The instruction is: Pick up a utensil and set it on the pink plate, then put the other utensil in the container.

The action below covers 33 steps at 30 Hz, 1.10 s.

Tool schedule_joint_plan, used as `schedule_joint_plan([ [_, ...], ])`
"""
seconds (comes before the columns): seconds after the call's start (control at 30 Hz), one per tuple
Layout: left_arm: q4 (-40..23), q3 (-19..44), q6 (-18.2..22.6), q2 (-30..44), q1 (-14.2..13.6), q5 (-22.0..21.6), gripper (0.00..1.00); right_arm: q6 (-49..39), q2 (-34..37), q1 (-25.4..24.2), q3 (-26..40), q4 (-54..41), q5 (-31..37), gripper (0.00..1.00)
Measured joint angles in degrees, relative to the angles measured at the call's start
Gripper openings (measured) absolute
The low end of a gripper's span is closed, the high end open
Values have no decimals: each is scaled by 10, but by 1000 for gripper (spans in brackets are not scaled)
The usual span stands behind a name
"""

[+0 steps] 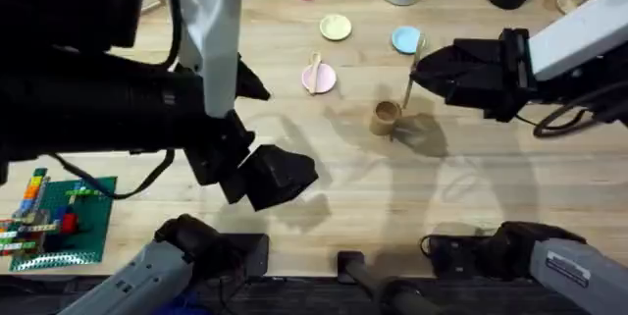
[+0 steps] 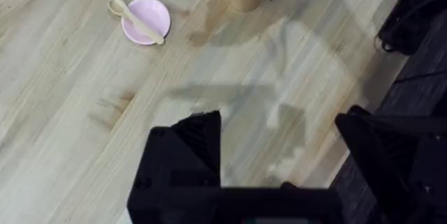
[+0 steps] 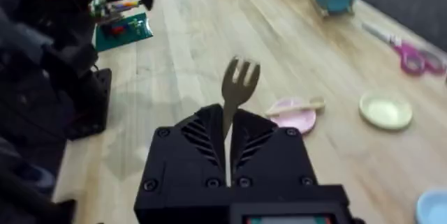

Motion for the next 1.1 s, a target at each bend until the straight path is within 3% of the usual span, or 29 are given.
schedule_joint_plan([
  [0.07, 0, 0, 2, 0, 0, 0, 993, -73, 0, 5, 0, 0, -15, 34],
  [0.3, -3, 0, 2, 0, 0, 0, 993, -165, 19, 5, 0, -5, -21, 34],
  [0.67, -4, 0, 2, 0, 0, 0, 992, -302, 153, 5, 0, -8, -25, 34],
  [1.1, -41, 0, 2, 0, 0, 0, 993, -442, 247, 10, 0, -8, -25, 34],
])
